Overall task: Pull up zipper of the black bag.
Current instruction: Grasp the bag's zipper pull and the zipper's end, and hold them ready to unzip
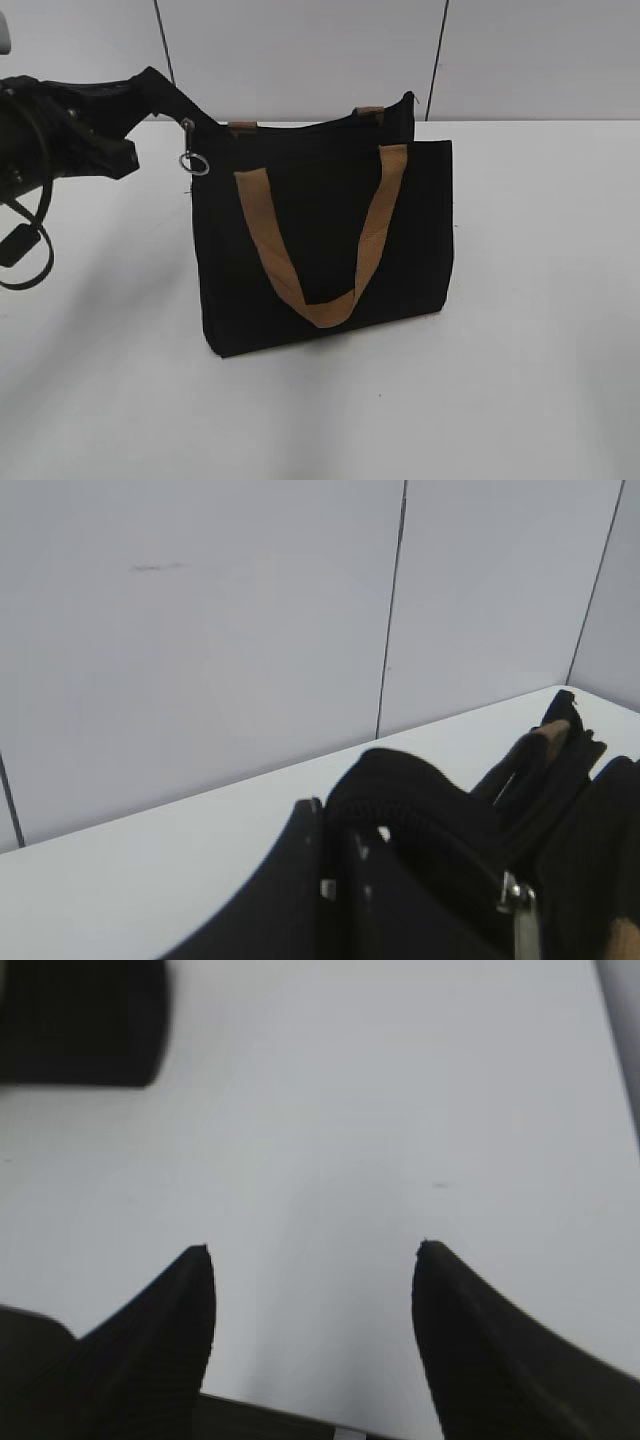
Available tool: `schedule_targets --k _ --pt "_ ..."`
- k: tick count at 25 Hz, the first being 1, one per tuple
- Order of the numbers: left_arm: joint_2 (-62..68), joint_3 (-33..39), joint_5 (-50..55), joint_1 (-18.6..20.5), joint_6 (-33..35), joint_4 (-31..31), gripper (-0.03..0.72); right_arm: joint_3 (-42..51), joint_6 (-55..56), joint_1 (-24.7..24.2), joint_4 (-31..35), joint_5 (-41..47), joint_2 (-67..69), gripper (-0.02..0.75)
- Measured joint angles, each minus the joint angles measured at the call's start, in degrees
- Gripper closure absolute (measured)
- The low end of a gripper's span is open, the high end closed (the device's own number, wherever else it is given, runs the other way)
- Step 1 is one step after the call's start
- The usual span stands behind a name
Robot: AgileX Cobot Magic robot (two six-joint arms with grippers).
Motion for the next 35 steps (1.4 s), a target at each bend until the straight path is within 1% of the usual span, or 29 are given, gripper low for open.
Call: schedule_targets --k 5,8,11,14,16,19,25,30,33,35 --pt "0.0 0.0 0.0 0.0 -4.8 0.1 0.688 -1.3 -17.2 0.0 16.8 -6.5 14.0 0.254" --pt "0.0 -0.5 0.3 0.0 -8.3 0.7 0.688 -1.3 -26.6 0.0 29.2 -9.7 22.0 0.254" --pt "0.0 -2.3 2.0 0.0 -10.6 3.2 0.689 -1.3 -37.0 0.1 42.2 -11.4 28.8 0.254" --pt "0.0 -3.9 4.8 0.0 -13.5 4.6 0.690 -1.3 -47.8 2.3 54.0 -12.8 34.8 0.254" --pt "0.0 -4.4 6.5 0.0 -14.7 5.0 0.689 -2.2 -53.1 4.7 58.9 -13.5 39.8 0.254" --pt "0.0 -4.4 7.2 0.0 -15.4 5.4 0.689 -6.3 -57.7 8.7 61.6 -14.6 47.3 0.254" --pt "0.0 -4.5 6.9 0.0 -15.7 5.4 0.690 -18.8 -61.9 16.3 62.8 -15.5 63.2 0.255" --pt "0.0 -4.5 5.0 0.0 -15.7 5.4 0.690 -28.8 -64.9 22.6 62.9 -15.7 74.7 0.293" --pt "0.0 -4.5 3.6 0.0 -15.7 5.4 0.690 -34.3 -66.1 25.3 62.9 -15.7 80.7 0.302" --pt "0.0 -4.5 2.8 0.0 -15.7 5.4 0.690 -37.7 -66.3 26.3 63.0 -15.8 84.5 0.304"
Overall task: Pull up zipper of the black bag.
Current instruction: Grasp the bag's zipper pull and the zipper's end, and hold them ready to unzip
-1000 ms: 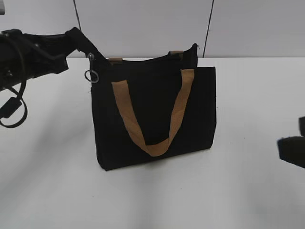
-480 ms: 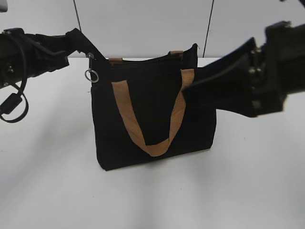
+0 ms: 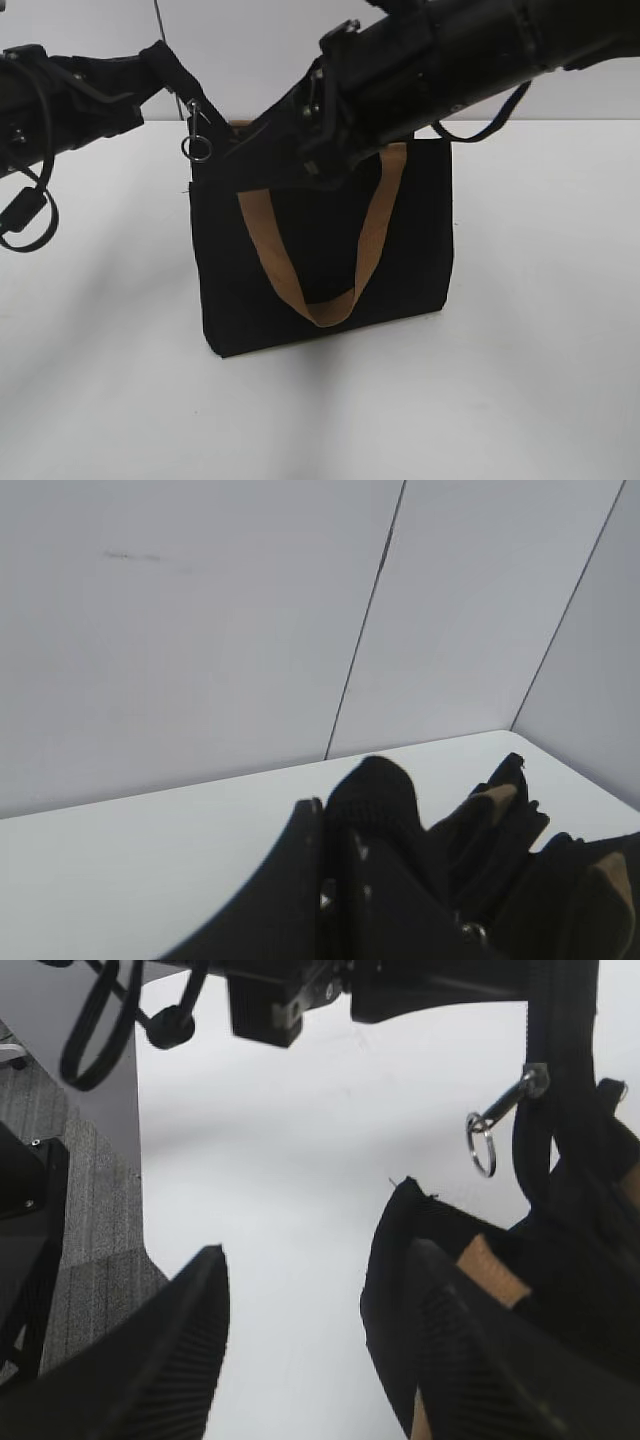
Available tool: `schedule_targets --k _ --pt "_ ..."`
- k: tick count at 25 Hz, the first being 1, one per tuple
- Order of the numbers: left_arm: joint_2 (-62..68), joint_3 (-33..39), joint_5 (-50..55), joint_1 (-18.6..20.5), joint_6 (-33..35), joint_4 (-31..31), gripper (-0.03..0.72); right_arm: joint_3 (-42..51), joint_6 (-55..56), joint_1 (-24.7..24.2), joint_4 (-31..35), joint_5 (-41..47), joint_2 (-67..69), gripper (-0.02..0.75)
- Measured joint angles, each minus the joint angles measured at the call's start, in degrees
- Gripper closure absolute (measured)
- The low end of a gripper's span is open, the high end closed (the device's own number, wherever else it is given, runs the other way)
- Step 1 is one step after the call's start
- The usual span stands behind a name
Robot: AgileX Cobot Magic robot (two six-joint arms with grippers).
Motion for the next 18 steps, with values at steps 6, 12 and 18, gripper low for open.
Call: schedule_targets --k 6,12,18 --pt "0.0 0.0 -0.3 0.0 0.0 0.0 0.690 -5.2 0.0 0.5 0.4 -0.9 7.6 0.304" --pt "0.0 0.0 -0.4 0.0 0.0 0.2 0.690 -7.4 0.0 0.5 0.5 -0.5 10.4 0.305" --pt "0.0 0.0 -0.4 0.0 0.0 0.3 0.690 -9.5 -0.1 0.5 1.3 -0.5 13.3 0.305"
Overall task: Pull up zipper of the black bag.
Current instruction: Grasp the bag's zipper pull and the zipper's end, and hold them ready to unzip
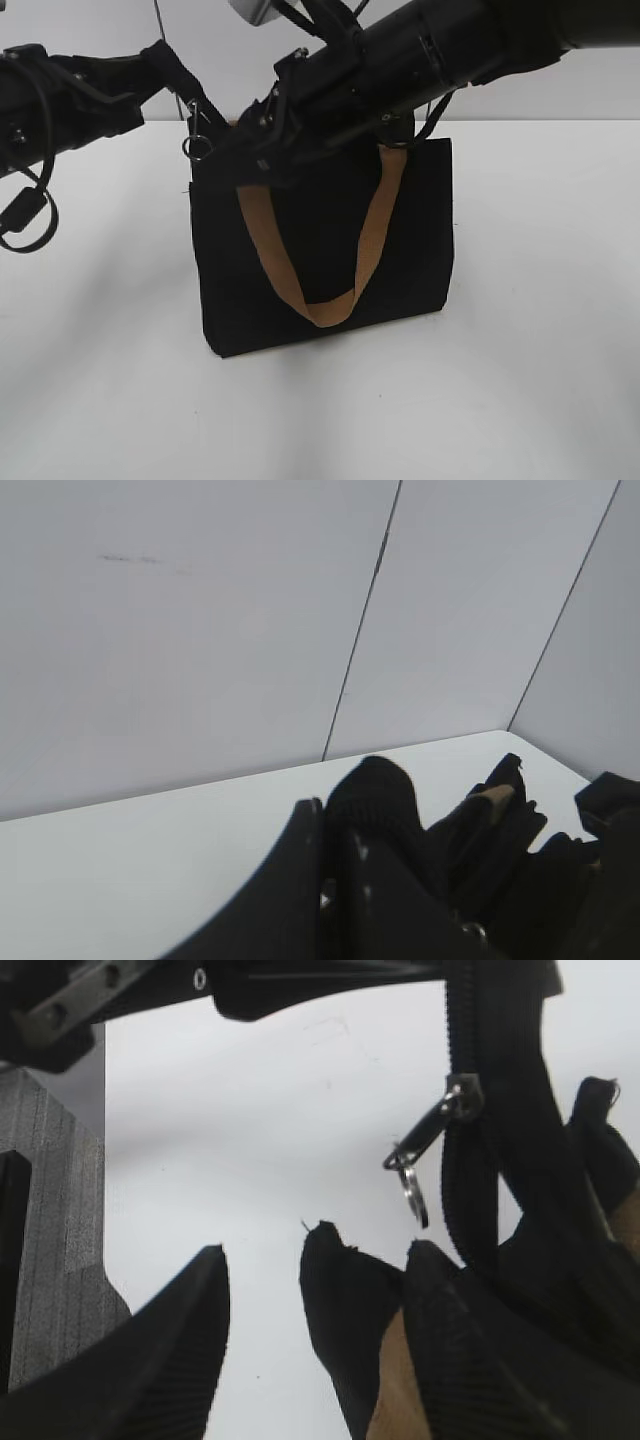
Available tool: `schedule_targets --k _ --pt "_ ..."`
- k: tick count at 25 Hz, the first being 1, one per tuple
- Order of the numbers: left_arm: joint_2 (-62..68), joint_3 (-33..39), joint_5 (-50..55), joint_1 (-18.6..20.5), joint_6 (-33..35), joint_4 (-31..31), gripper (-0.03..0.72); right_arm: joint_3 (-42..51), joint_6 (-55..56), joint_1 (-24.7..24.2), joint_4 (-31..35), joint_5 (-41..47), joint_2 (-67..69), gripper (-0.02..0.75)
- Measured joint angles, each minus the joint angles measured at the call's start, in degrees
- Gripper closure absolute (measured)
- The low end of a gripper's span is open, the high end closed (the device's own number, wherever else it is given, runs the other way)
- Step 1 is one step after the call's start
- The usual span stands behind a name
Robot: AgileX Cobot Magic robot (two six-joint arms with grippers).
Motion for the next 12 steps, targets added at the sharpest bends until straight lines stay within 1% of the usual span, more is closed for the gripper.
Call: schedule_targets --k 7,12 --pt "0.0 0.0 -1.9 0.0 0.0 0.3 0.690 -2.9 0.0 0.0 1.7 0.0 2.4 0.305" --pt "0.0 0.0 -2.1 0.0 0.0 0.9 0.690 -3.1 0.0 0.0 2.0 -1.2 2.7 0.305"
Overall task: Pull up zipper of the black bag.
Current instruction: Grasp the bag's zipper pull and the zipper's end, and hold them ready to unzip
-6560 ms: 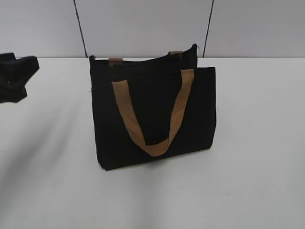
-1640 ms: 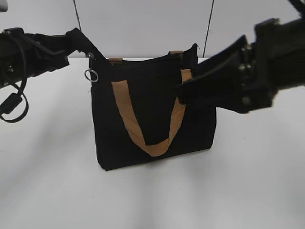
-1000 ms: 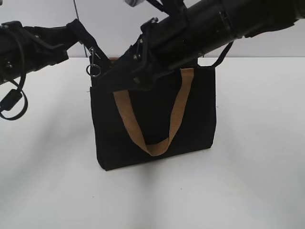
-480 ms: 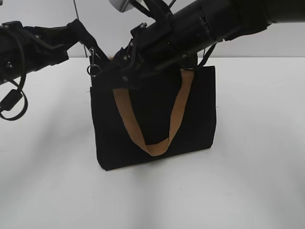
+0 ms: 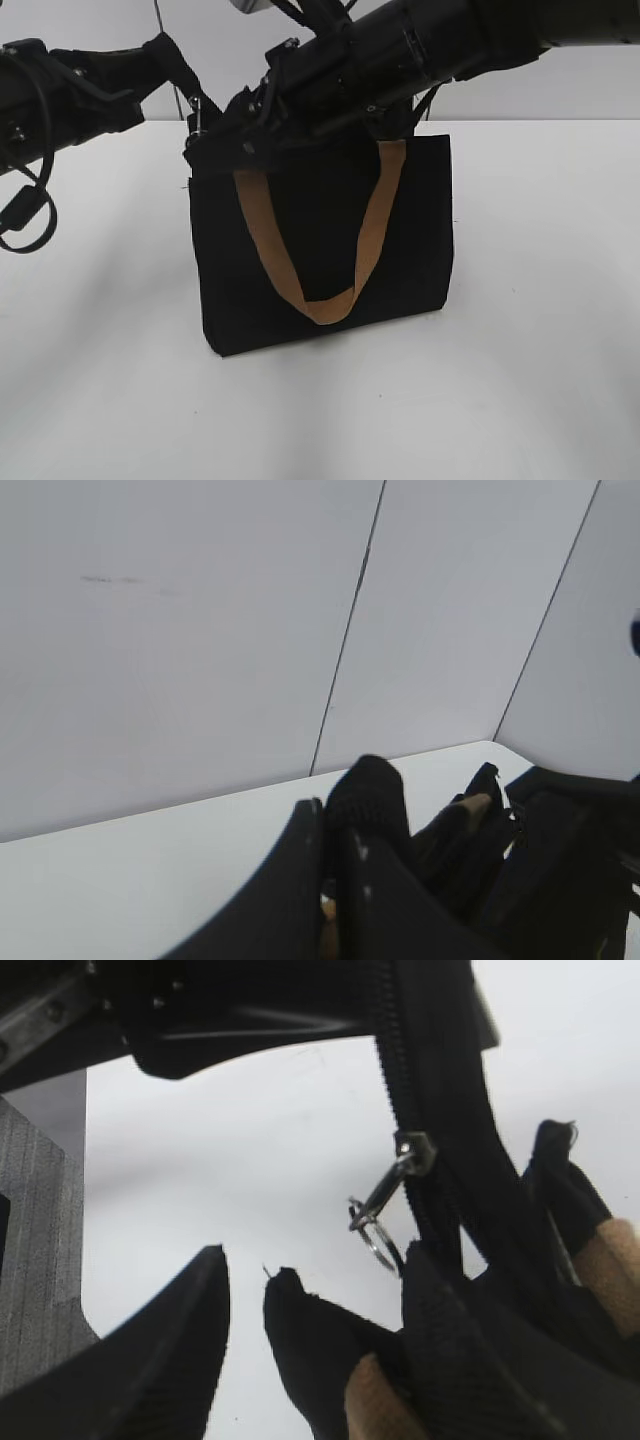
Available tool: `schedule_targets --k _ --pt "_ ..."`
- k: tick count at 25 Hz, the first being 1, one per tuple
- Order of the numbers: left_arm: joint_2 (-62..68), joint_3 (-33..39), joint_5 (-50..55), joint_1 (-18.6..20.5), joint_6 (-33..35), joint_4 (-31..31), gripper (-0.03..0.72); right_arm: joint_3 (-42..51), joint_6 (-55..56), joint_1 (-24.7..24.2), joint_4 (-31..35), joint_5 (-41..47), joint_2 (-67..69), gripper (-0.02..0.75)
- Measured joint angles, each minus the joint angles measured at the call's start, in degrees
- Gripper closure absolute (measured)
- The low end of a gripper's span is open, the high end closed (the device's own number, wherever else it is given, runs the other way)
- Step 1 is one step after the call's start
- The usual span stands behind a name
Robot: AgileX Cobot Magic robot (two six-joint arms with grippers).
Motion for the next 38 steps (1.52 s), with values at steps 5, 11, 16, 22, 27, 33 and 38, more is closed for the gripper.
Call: schedule_targets --k 5,11,16,22,27,33,38 --pt "0.0 0.0 -0.2 0.0 0.0 0.2 0.690 -0.1 0.0 0.0 0.0 -0.9 0.6 0.305" --pt "0.0 0.0 -0.2 0.0 0.0 0.2 0.690 -0.2 0.0 0.0 0.2 -1.4 1.7 0.314" --pt "0.0 0.0 -0.3 0.0 0.0 0.3 0.690 -0.2 0.0 0.0 0.2 -2.3 1.7 0.416" --pt "0.0 0.0 -0.3 0.0 0.0 0.3 0.690 -0.2 0.0 0.0 0.2 -4.3 1.8 0.531" --pt "0.0 0.0 0.0 0.0 0.0 0.9 0.690 -0.2 0.2 0.0 0.2 -5.4 1.8 0.666" --pt "0.0 -0.1 2.9 0.0 0.0 2.5 0.690 -0.2 1.8 0.0 0.2 -5.5 1.8 0.738" --pt "0.0 -0.1 9.1 0.0 0.0 2.5 0.690 -0.2 5.3 -0.1 -2.1 -4.5 0.8 0.738"
